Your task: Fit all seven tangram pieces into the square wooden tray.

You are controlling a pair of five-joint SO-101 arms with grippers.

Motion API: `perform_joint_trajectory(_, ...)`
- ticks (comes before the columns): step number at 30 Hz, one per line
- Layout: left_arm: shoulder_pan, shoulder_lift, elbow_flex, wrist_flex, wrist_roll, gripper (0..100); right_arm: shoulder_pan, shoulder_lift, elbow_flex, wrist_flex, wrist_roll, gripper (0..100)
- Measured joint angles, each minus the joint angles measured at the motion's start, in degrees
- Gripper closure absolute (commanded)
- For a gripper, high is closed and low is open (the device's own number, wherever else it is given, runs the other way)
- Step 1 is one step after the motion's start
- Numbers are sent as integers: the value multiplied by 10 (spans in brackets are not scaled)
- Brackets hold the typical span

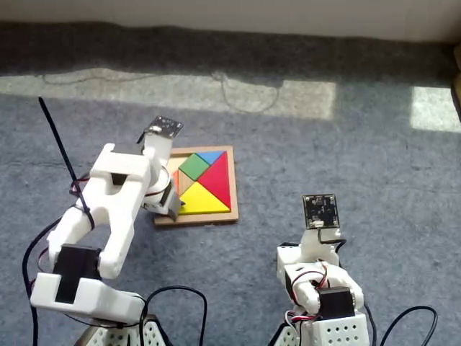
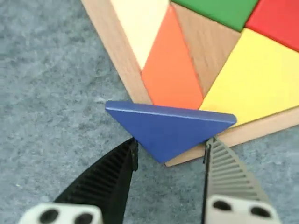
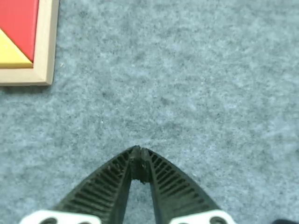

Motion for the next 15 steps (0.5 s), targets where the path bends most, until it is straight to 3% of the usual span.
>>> perform_joint_trajectory(15,25,6,-117,-17,-139,772,0,0,0,0,0,989)
